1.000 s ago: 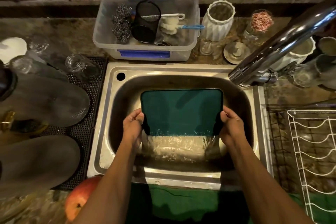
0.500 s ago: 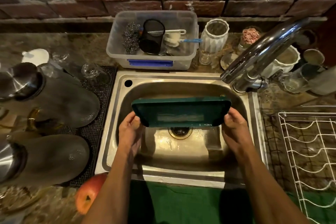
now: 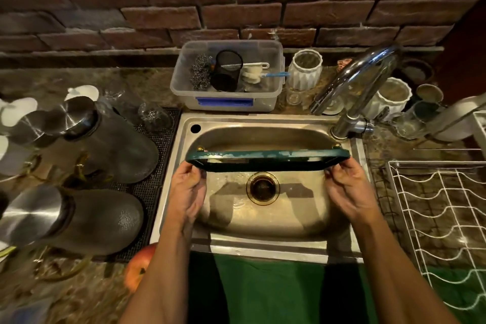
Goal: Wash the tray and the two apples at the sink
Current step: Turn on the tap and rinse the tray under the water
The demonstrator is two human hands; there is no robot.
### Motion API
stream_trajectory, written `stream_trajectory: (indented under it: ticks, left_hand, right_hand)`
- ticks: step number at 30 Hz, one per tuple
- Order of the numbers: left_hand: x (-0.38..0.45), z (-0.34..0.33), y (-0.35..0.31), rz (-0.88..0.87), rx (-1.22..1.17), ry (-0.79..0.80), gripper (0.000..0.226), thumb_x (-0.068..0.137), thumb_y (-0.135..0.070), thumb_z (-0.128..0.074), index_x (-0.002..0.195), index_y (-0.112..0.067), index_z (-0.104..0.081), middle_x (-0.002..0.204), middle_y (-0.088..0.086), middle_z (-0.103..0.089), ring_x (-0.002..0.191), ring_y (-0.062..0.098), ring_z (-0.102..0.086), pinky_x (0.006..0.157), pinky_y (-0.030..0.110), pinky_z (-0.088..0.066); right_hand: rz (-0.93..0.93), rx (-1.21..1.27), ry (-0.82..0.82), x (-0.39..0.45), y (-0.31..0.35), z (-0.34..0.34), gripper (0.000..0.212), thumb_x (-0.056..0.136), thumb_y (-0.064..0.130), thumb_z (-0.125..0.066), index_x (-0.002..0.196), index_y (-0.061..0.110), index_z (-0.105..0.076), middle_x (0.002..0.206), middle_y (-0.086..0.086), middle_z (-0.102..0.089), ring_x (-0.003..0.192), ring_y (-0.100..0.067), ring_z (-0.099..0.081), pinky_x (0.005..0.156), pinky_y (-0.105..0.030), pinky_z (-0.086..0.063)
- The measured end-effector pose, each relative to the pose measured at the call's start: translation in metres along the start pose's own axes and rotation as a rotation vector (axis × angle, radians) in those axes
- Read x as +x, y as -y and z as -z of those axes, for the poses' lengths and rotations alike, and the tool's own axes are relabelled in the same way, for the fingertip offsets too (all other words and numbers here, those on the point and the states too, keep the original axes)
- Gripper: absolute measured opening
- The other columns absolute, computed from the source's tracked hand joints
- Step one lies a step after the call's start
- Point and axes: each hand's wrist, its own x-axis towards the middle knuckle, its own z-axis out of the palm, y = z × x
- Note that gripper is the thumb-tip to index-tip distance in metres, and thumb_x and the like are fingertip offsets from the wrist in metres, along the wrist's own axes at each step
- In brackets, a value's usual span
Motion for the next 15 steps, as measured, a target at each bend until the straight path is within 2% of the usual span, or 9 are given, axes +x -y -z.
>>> stream_trajectory:
  ticks: [3, 4, 5, 7, 10, 13, 15]
  left_hand:
    - [-0.006, -0.002, -0.002, -0.006, -0.003, 0.02, 0.046, 0.092, 0.006, -0.044, 0.107, -0.019, -0.08, 0.108, 0.002, -0.078, 0.102, 0.009, -0.072, 0.093, 0.025, -0.055]
    - [-0.009, -0.003, -0.002, -0.011, -0.001, 0.039, 0.051, 0.095, 0.01, -0.039, 0.108, -0.02, -0.079, 0.107, 0.001, -0.078, 0.101, 0.008, -0.072, 0.092, 0.024, -0.055]
    - [-0.011, -0.004, -0.003, -0.016, -0.004, 0.054, 0.055, 0.097, 0.012, -0.035, 0.109, -0.02, -0.079, 0.108, 0.0, -0.078, 0.102, 0.008, -0.072, 0.092, 0.024, -0.055]
    - [-0.017, -0.007, -0.005, -0.021, -0.006, 0.052, 0.05, 0.097, 0.009, -0.039, 0.109, -0.019, -0.079, 0.109, 0.003, -0.078, 0.104, 0.011, -0.072, 0.092, 0.026, -0.056]
    - [-0.024, -0.01, -0.006, -0.005, 0.041, -0.071, 0.033, 0.094, 0.003, -0.05, 0.114, -0.01, -0.073, 0.111, 0.01, -0.076, 0.107, 0.019, -0.071, 0.092, 0.029, -0.057]
    - [-0.034, -0.01, -0.003, 0.045, 0.121, -0.191, 0.044, 0.087, -0.005, -0.061, 0.13, -0.002, -0.059, 0.112, 0.015, -0.074, 0.105, 0.025, -0.071, 0.092, 0.035, -0.059]
    - [-0.045, -0.009, -0.002, 0.09, 0.185, -0.269, 0.043, 0.092, -0.002, -0.059, 0.135, 0.002, -0.055, 0.116, 0.019, -0.071, 0.103, 0.028, -0.071, 0.092, 0.039, -0.058]
  right_hand:
    - [0.028, -0.003, -0.005, -0.006, 0.006, -0.003, 0.031, 0.079, 0.007, -0.077, 0.109, 0.016, -0.077, 0.105, -0.004, -0.077, 0.103, -0.015, -0.072, 0.088, -0.026, -0.057]
    - [0.035, -0.005, -0.014, -0.008, 0.008, -0.004, 0.031, 0.077, 0.008, -0.079, 0.108, 0.016, -0.077, 0.105, -0.004, -0.077, 0.103, -0.015, -0.072, 0.088, -0.027, -0.057]
    - [0.041, -0.002, -0.019, -0.011, 0.009, -0.006, 0.03, 0.079, 0.006, -0.074, 0.107, 0.016, -0.077, 0.105, -0.004, -0.077, 0.104, -0.016, -0.072, 0.089, -0.027, -0.057]
    - [0.051, 0.003, -0.027, -0.017, 0.01, -0.008, 0.033, 0.083, 0.0, -0.061, 0.107, 0.017, -0.078, 0.108, -0.005, -0.077, 0.108, -0.018, -0.071, 0.091, -0.028, -0.056]
    - [0.045, -0.058, -0.106, -0.028, 0.008, -0.013, 0.037, 0.085, -0.001, -0.057, 0.109, 0.018, -0.078, 0.116, -0.008, -0.075, 0.115, -0.021, -0.068, 0.092, -0.029, -0.056]
    - [0.01, -0.135, -0.252, -0.041, 0.003, -0.015, 0.036, 0.09, -0.002, -0.056, 0.106, 0.021, -0.079, 0.114, -0.006, -0.076, 0.108, -0.019, -0.072, 0.081, -0.028, -0.06]
    - [-0.021, -0.162, -0.351, -0.052, -0.001, -0.015, 0.035, 0.094, -0.004, -0.054, 0.11, 0.02, -0.075, 0.11, -0.004, -0.077, 0.101, -0.019, -0.074, 0.074, -0.03, -0.061]
